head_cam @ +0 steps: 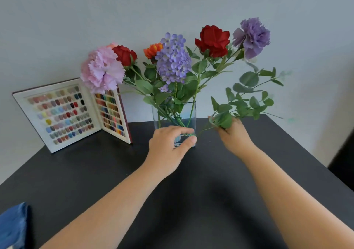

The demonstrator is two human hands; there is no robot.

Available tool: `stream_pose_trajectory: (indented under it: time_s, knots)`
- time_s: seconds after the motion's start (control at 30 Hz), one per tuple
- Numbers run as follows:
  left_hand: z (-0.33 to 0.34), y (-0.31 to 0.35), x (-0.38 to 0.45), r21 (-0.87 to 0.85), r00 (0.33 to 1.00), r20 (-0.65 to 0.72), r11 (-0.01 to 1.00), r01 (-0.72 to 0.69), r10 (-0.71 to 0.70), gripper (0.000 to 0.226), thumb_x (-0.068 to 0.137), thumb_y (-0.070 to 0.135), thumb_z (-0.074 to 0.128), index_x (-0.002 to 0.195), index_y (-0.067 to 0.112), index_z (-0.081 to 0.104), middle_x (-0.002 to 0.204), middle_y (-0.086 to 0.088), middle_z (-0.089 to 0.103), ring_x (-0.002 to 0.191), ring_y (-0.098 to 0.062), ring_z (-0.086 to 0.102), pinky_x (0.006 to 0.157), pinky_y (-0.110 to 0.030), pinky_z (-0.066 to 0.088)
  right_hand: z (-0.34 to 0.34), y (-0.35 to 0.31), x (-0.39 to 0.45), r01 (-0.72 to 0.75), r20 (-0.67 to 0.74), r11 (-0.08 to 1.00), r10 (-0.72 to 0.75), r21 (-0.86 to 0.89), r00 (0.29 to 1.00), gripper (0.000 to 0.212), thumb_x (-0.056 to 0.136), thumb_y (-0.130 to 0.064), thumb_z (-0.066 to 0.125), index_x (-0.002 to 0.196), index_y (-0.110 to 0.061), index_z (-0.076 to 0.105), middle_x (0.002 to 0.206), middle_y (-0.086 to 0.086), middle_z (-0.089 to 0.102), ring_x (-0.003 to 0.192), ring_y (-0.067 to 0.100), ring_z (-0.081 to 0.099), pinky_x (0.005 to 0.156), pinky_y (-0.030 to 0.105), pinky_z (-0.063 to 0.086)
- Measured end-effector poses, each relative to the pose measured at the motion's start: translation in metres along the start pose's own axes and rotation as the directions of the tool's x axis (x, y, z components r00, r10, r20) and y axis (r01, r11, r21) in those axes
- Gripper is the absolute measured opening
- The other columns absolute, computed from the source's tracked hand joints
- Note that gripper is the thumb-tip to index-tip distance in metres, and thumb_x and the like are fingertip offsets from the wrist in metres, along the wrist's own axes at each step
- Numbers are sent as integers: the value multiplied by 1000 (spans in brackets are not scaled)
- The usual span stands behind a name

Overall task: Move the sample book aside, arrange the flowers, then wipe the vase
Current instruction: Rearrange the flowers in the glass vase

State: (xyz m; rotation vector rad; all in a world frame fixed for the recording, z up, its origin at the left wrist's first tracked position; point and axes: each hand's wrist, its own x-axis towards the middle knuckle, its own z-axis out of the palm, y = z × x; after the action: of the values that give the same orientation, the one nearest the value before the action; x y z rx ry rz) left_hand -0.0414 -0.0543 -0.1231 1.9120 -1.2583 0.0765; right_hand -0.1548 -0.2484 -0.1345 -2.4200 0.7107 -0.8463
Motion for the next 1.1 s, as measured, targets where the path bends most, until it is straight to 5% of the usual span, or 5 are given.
stream_pose_trajectory:
  time_s: [0.3,0.53,0.77,0.97,1.1]
  knots:
    - [22,4,-7,96,993,-19,989,114,-112,17,89,45,62,102,43,73,91,22,72,99,-7,61,97,-43,39,-10,-17,-22,-35,88,963,12,266,996,23,92,-19,59,104,-1,66,106,12,63,99,24,56,85,41,46]
    - [15,-5,-9,-40,969,77,970,238,-234,22,90,41,63,70,51,65,90,26,70,98,-8,62,100,-48,41,-35,2,-13,-285,283,134,30,949,959,45,84,-22,61,127,-30,56,124,7,63,90,18,58,77,31,42]
    - [14,-4,-5,-33,969,119,975,221,-216,17,91,44,61,79,55,65,76,34,67,94,0,61,99,-45,42,-32,-17,0,-322,315,220,65,921,947,38,78,-19,70,116,-11,66,87,0,71,66,10,55,68,19,52]
    - [11,-5,-6,-10,965,159,978,210,-206,18,93,44,58,105,43,71,75,32,68,97,3,59,101,-44,41,-28,-23,3,-368,341,272,142,889,929,53,71,-12,74,122,-4,62,108,14,70,97,26,63,95,37,49]
    - [9,-6,-6,4,956,222,981,195,-191,26,93,44,58,76,62,65,83,32,69,99,3,59,103,-44,39,-30,-24,1,-385,375,241,86,891,923,50,74,-7,69,124,-4,60,116,17,66,98,24,63,91,33,48]
